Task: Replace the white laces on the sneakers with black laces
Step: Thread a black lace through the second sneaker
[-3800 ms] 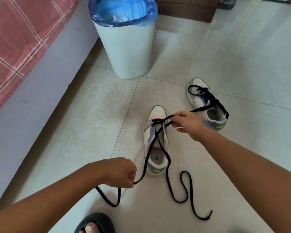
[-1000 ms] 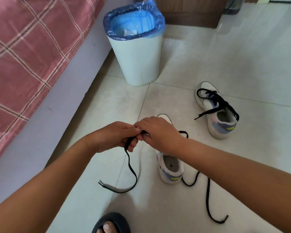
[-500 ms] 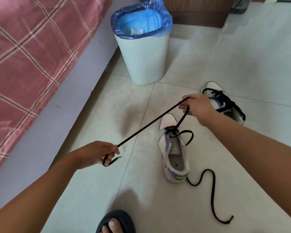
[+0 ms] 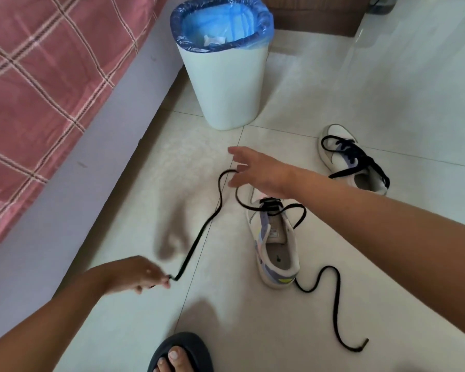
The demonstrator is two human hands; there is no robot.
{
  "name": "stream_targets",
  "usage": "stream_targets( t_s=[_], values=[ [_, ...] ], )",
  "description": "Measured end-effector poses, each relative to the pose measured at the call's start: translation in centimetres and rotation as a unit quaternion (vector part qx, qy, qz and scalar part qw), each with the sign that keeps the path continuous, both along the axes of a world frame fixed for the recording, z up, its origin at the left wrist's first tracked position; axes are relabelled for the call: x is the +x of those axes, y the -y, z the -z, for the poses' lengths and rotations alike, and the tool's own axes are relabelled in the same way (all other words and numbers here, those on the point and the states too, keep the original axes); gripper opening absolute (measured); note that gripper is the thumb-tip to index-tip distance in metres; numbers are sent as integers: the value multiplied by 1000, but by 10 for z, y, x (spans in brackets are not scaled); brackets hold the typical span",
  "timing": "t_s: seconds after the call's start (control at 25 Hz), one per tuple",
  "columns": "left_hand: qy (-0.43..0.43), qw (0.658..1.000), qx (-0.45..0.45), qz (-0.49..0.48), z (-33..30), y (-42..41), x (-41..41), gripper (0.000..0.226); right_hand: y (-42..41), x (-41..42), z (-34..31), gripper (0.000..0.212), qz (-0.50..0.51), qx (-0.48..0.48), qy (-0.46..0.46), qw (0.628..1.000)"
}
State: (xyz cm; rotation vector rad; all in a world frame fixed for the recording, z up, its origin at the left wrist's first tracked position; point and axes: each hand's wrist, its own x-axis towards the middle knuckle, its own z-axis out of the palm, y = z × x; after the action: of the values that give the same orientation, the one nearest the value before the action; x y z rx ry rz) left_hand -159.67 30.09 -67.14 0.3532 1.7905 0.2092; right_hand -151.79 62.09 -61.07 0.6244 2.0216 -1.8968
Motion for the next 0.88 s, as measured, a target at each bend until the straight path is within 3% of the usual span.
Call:
stream_targets(
  t_s=[0.08, 0.16, 0.24, 0.28, 0.36, 0.56, 0.88],
  values=[
    [53, 986, 108, -114, -9, -43, 20, 12, -7, 15, 1, 40, -57, 143, -6, 988],
    [76, 946, 197, -247, -13, -86, 38, 11, -21, 35, 10, 14, -64, 311, 9, 948],
    [53, 899, 251, -355, -11, -124, 52, 9, -24, 56, 27, 17, -133, 427, 75, 891],
    [38, 879, 260, -398, -9, -140, 57, 7, -21, 64, 35, 19, -165, 441, 107, 876],
    [14, 859, 253, -444, -2, -165, 66, 4, -10, 74, 47, 20, -169, 423, 139, 879],
    [-26, 861, 231, -453, 16, -192, 78, 7, 5, 79, 63, 20, -51, 402, 94, 909],
    [-124, 871, 255, -401, 20, -201, 83, 8, 8, 83, 72, 19, -8, 382, 84, 920]
  ],
)
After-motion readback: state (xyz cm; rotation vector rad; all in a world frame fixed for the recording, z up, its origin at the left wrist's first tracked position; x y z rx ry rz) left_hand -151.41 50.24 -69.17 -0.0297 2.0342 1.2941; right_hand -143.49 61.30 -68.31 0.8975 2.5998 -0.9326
